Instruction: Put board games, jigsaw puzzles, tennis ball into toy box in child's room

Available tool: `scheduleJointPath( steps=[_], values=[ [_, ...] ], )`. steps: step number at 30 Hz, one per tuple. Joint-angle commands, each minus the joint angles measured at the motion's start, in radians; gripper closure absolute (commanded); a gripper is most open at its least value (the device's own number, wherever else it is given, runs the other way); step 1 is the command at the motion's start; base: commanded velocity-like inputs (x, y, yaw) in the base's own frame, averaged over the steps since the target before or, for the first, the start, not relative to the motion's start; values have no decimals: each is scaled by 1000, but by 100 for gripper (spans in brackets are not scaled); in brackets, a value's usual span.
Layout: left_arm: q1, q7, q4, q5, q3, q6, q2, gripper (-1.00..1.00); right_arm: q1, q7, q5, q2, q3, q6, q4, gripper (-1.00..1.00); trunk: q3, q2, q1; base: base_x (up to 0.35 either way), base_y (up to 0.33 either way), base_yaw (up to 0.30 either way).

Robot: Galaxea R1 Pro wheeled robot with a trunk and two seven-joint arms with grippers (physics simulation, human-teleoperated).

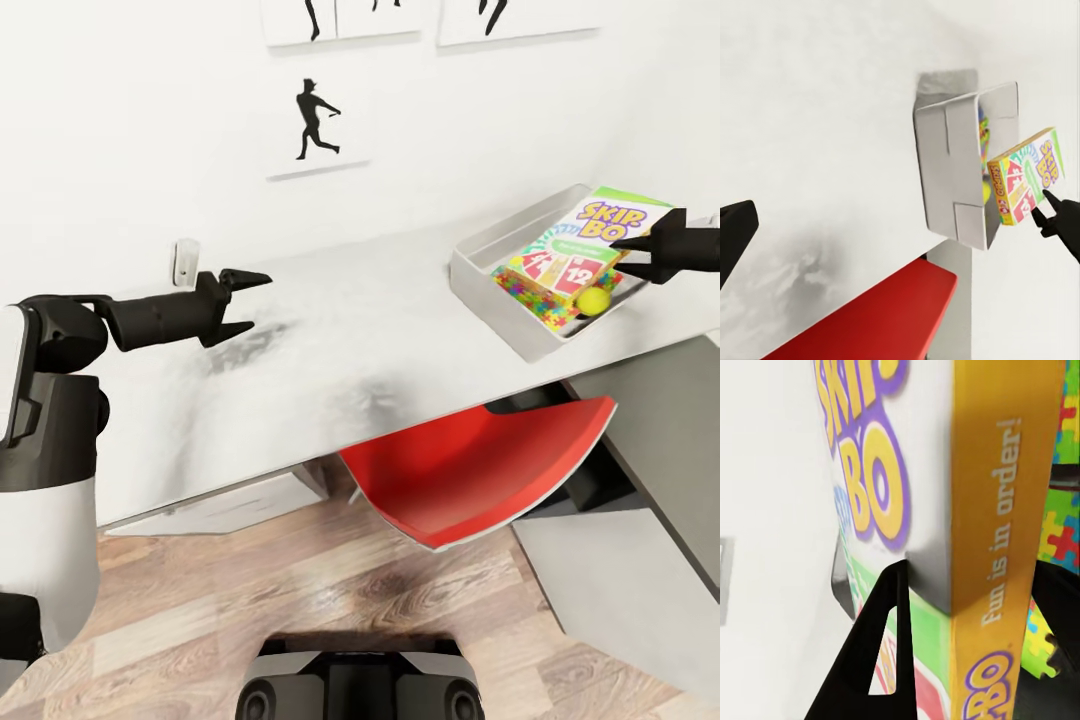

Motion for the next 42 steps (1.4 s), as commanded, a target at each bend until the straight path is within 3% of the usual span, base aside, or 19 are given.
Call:
scheduleJointPath(
  steps=[1,12,26,42],
  values=[
    [-4,16,-1,9,-2,1,-5,-100,-1,7,8,-3,-7,4,3,100,-1,-2,1,178,-132,0],
    [-22,47,-1,10,-12,1,-40,-100,-3,9,8,-64,-8,4,19,100,-1,-2,1,147,-103,0],
    [-28,52,-1,9,-29,0,-72,-100,-6,8,7,-84,-9,4,56,100,-1,-2,1,19,-12,0],
    [-34,54,-1,0,-38,-1,-79,-100,-2,13,6,-87,-8,4,67,100,-1,-2,1,60,-31,0]
  ],
)
